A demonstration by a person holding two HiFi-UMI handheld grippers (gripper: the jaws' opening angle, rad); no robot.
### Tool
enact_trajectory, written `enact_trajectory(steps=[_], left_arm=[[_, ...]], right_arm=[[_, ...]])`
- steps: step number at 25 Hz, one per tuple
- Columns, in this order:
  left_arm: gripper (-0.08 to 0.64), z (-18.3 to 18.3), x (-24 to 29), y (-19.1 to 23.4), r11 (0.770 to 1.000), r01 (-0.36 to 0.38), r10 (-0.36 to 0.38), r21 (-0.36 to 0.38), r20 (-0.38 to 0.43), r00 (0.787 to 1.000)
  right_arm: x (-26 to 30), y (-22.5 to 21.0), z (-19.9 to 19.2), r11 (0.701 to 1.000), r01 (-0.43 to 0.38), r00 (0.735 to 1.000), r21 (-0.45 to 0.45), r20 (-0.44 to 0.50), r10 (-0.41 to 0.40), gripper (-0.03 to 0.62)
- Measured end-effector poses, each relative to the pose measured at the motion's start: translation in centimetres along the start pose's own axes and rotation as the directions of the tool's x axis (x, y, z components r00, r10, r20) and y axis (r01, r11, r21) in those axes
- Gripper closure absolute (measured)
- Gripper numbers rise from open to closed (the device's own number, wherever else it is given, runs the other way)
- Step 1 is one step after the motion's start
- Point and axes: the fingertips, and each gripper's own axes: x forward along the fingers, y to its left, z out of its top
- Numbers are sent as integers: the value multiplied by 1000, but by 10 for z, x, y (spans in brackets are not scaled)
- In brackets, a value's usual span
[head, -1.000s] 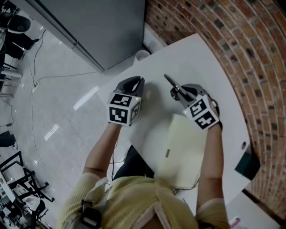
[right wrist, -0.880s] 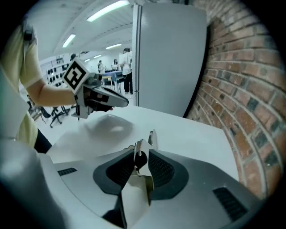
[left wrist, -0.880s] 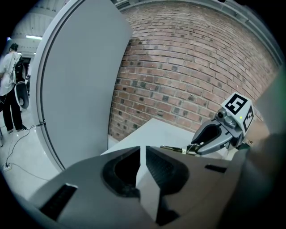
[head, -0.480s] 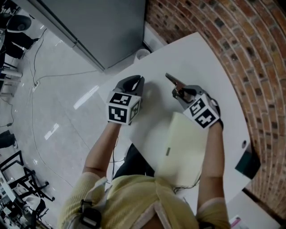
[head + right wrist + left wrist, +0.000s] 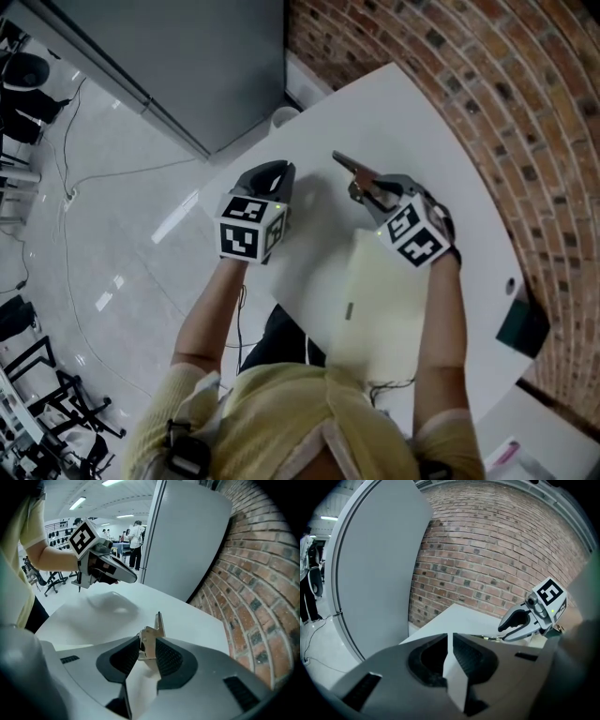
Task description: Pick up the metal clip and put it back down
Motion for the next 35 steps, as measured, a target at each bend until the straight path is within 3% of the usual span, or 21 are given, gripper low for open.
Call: enact_trajectory(steps=[4, 8, 16, 35], left_arm=[[541, 3, -2, -8, 1000, 24, -24, 15, -8, 1000], [543, 4, -8, -21, 998, 49, -49, 33, -10, 999], [543, 9, -24, -51, 996, 59, -59, 62, 2, 998], [543, 30, -83, -96, 992, 15, -22, 125, 51, 998]], right_arm=[[-9, -3, 3, 998, 51, 998, 30, 29, -52, 492], [-27, -5, 9, 991, 105, 989, 81, 91, -113, 549], [-62, -8, 3, 958, 250, 952, 139, 142, -270, 588], [-123, 24, -16, 873, 338, 903, 352, 140, -406, 589]])
